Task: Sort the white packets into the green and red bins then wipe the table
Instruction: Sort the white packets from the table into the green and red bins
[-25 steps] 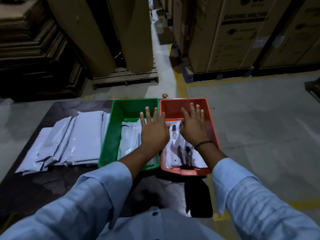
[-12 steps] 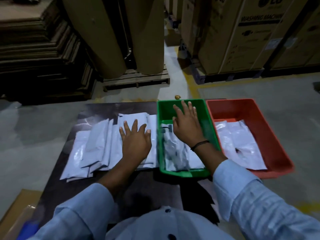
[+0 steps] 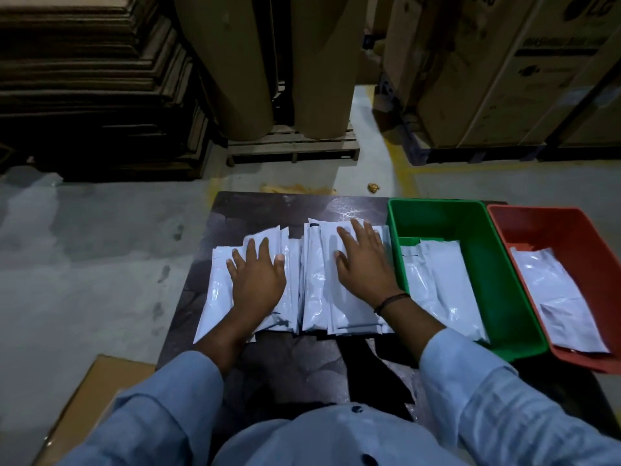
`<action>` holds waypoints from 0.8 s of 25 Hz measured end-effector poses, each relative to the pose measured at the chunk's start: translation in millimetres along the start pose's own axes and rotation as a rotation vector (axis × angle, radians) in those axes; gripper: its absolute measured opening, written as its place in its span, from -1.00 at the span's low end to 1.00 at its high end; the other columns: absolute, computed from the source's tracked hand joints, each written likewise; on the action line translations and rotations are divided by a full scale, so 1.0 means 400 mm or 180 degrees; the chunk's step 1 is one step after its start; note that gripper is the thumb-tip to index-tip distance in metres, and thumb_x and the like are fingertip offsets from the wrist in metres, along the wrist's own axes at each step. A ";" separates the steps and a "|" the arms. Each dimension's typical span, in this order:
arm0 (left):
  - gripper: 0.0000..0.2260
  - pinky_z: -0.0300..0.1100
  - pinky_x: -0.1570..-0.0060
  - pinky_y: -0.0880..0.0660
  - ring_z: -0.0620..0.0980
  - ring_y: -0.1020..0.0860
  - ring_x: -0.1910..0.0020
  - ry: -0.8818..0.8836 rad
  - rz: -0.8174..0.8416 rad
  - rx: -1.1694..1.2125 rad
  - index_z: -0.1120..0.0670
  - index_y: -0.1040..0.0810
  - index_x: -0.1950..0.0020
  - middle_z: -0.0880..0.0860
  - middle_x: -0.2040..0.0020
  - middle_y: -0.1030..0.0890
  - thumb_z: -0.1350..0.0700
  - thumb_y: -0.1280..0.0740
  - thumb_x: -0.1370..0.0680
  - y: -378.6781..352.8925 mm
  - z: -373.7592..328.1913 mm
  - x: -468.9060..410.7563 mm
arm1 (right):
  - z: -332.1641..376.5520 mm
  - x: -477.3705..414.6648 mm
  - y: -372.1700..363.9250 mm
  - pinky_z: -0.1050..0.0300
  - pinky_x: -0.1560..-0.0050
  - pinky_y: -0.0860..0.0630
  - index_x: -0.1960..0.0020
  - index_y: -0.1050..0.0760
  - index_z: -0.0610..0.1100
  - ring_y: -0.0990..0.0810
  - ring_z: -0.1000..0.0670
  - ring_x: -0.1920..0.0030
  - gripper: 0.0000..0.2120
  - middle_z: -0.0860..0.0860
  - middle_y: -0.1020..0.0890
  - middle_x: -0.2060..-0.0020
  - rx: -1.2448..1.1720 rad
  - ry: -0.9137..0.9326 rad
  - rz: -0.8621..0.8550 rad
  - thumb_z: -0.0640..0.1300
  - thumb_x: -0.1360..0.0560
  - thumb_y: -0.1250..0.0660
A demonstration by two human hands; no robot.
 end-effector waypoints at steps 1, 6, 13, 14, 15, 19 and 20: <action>-0.48 0.24 -0.57 0.12 0.36 0.00 -0.61 0.0110 0.0036 0.0027 0.04 -0.16 -0.64 0.15 -0.66 -0.09 -0.12 -0.03 -0.71 -0.006 0.022 -0.010 | 0.015 0.003 -0.012 -0.15 -0.59 0.03 -0.55 -0.27 -0.13 -0.05 -0.26 -0.59 -0.49 -0.21 -0.19 -0.57 0.0031 0.0060 0.0063 -0.03 -0.63 -0.19; -0.50 0.26 -0.56 0.03 0.41 -0.05 -0.59 0.0453 0.0026 0.0151 0.08 -0.18 -0.63 0.22 -0.64 -0.11 -0.07 -0.04 -0.72 -0.026 0.144 -0.027 | 0.090 -0.002 -0.061 -0.13 -0.59 -0.03 -0.55 -0.27 -0.16 -0.09 -0.26 -0.58 -0.49 -0.22 -0.21 -0.56 0.0017 0.0409 0.0307 -0.07 -0.63 -0.19; -0.55 0.14 -0.59 -0.10 0.23 -0.29 -0.56 -0.0051 0.0054 0.0545 0.25 -0.31 -0.56 0.25 -0.54 -0.35 0.09 -0.02 -0.71 -0.041 0.271 -0.004 | 0.235 -0.053 -0.152 -0.14 -0.44 -0.34 -0.53 -0.31 -0.17 -0.25 -0.27 -0.53 -0.49 -0.24 -0.28 -0.53 -0.0178 0.1208 0.0937 -0.19 -0.59 -0.23; -0.55 0.12 -0.59 -0.08 0.21 -0.27 -0.57 -0.0154 0.0123 0.0473 0.27 -0.32 -0.55 0.25 -0.54 -0.36 0.11 -0.02 -0.70 -0.047 0.281 0.003 | 0.256 -0.059 -0.171 -0.13 -0.45 -0.31 -0.55 -0.27 -0.15 -0.22 -0.27 -0.54 -0.47 -0.23 -0.24 -0.55 -0.0127 0.1244 0.1105 -0.19 -0.59 -0.22; -0.51 0.11 -0.59 -0.07 0.20 -0.26 -0.58 -0.0261 0.0166 0.0401 0.28 -0.34 -0.53 0.25 -0.53 -0.37 0.08 0.01 -0.68 -0.054 0.289 0.007 | 0.270 -0.061 -0.192 -0.13 -0.47 -0.28 -0.56 -0.25 -0.12 -0.16 -0.26 -0.56 -0.46 -0.22 -0.20 -0.57 -0.0029 0.1239 0.1281 -0.19 -0.59 -0.21; -0.34 0.10 -0.59 -0.01 0.13 -0.16 -0.62 -0.0510 0.0305 0.0166 0.21 -0.28 -0.58 0.18 -0.58 -0.30 -0.10 0.17 -0.60 -0.068 0.311 -0.002 | 0.289 -0.058 -0.245 -0.15 -0.49 -0.25 -0.50 -0.35 -0.15 -0.14 -0.30 -0.55 -0.55 -0.25 -0.22 -0.55 0.0313 0.1184 0.1526 -0.08 -0.63 -0.16; -0.36 0.08 -0.59 0.02 0.10 -0.13 -0.63 -0.0492 0.0379 0.0119 0.18 -0.25 -0.60 0.15 -0.61 -0.25 -0.09 0.14 -0.61 -0.071 0.315 -0.004 | 0.291 -0.055 -0.248 -0.17 -0.45 -0.31 -0.45 -0.40 -0.18 -0.20 -0.30 -0.52 -0.57 -0.26 -0.29 -0.52 0.0331 0.1176 0.1442 -0.05 -0.63 -0.16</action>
Point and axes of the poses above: each hand's wrist, its own x-axis away from the middle knuckle, its own y-axis out of the back of the hand, z = x × y, the point moved 4 cm from there along -x, towards the middle knuckle
